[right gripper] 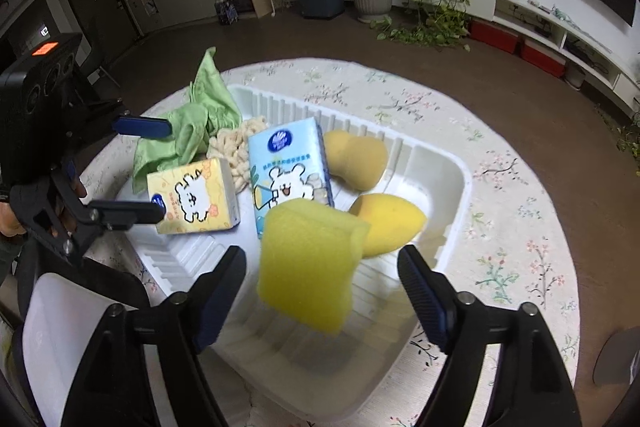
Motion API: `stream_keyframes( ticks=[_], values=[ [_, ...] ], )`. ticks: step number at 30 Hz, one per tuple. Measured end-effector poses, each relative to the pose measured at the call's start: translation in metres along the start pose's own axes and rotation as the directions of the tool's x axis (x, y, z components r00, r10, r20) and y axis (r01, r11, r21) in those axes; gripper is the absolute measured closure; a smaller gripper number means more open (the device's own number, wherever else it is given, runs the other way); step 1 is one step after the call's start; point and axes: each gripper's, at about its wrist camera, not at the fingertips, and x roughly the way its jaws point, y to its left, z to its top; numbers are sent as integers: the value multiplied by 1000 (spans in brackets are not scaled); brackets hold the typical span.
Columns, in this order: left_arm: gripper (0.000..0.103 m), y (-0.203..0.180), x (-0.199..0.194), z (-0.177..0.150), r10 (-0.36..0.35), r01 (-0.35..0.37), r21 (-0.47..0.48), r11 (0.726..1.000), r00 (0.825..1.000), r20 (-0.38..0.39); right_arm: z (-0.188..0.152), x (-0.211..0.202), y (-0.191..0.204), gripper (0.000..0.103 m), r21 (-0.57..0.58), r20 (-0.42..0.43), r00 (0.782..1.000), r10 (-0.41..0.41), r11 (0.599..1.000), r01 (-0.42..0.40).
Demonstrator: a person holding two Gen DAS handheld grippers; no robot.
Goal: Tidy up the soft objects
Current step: 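Open the right gripper to drop the sponge while the left releases the tissue pack into the tray, then move the left gripper to the yellow sponge while the right approaches the beige knitted pouch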
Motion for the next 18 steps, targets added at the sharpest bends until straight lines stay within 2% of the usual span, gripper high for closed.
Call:
stream_keyframes(
  ticks=[5,9,14,18],
  values=[
    [0,5,-38,-8,16,-12,-44,999,995,94,-8,-43,-13,9,65,112,994,16,998,-24],
    [0,5,-80,-33,59,-34,-130,991,979,193,-29,-84,-13,6,99,204,978,40,993,-61],
    [0,-19,-120,-83,104,-50,-204,978,960,260,-86,-130,18,1,92,302,948,97,987,-130],
    [0,-59,-137,-127,131,-77,-203,976,954,268,-133,-145,62,0,38,306,942,138,987,-157]
  ],
)
